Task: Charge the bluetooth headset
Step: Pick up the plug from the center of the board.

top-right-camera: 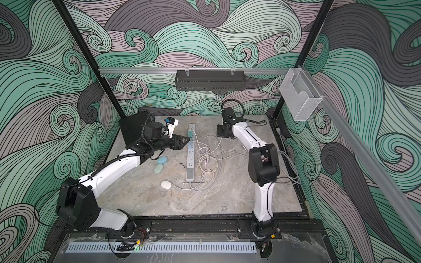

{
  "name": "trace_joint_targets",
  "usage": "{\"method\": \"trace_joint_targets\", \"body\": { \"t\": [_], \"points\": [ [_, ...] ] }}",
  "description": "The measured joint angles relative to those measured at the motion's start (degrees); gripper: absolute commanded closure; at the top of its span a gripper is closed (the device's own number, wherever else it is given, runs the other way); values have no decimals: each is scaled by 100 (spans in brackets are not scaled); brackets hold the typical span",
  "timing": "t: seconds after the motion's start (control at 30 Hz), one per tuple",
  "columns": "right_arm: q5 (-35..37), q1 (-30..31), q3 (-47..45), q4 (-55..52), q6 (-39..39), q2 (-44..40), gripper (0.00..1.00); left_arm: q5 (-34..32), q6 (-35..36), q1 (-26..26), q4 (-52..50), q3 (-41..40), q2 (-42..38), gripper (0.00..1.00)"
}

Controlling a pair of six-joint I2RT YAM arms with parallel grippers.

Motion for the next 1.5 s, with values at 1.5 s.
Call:
{"method": "trace_joint_targets", "body": {
  "t": [1.5],
  "points": [
    [-3226, 946, -3786, 2511, -3237, -4164, 100, 3672, -3329, 278, -739, 1010, 573, 50]
  ]
}}
